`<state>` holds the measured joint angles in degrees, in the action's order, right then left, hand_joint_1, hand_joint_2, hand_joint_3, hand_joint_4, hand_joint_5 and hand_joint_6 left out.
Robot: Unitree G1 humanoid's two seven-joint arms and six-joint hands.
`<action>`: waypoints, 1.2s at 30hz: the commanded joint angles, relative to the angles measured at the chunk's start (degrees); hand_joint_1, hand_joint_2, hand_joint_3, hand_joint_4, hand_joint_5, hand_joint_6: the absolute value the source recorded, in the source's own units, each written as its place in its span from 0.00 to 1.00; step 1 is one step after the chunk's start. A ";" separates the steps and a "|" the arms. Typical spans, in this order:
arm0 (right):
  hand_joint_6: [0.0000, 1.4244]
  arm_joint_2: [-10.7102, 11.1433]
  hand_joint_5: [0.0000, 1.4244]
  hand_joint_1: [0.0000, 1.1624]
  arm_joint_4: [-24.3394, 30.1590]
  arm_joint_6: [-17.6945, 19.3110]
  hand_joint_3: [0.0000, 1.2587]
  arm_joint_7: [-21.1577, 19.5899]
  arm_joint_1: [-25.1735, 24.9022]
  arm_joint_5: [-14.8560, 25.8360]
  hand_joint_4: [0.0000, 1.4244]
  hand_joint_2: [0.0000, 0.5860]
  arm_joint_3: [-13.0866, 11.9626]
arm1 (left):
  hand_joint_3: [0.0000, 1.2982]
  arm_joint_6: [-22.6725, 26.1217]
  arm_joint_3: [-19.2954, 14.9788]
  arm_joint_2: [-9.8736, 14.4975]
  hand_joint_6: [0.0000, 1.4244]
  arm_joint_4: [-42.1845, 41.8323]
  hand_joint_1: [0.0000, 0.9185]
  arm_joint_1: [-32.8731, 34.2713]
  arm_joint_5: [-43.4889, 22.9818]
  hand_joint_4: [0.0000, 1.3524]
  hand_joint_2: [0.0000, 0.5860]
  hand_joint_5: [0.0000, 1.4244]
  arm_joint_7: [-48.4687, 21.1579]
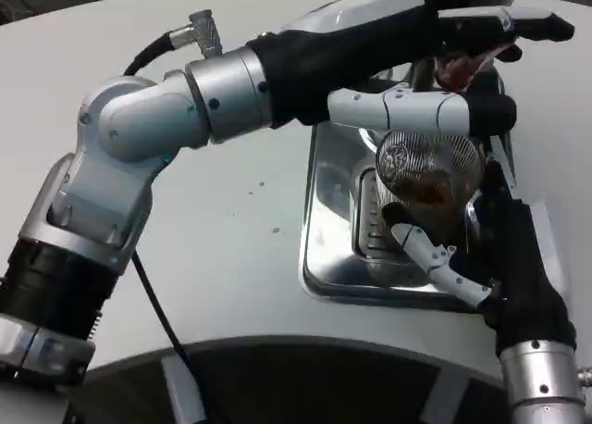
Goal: Grasp the cup under the faucet to collect the drink, then remove the cup.
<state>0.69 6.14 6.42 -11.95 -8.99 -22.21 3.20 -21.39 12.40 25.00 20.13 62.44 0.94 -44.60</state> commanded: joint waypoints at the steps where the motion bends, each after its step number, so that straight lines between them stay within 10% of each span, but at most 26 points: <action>1: 0.00 -0.37 0.09 0.60 -0.94 -0.52 0.03 -0.39 -0.05 0.34 0.06 0.39 0.54 | 0.11 -0.11 1.30 0.92 0.11 0.84 0.01 -0.91 2.13 0.06 0.16 0.10 -2.08; 36: 0.00 -1.67 0.11 0.59 -3.42 -1.77 0.04 -2.99 -1.82 -0.30 0.08 0.40 1.97 | 0.11 -2.77 2.05 0.72 0.11 2.57 0.01 0.37 4.03 0.06 0.16 0.10 -2.29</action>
<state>-0.54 3.32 5.34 -14.23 -11.18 -22.22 4.83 -23.76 12.79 25.30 21.55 63.54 2.96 -44.88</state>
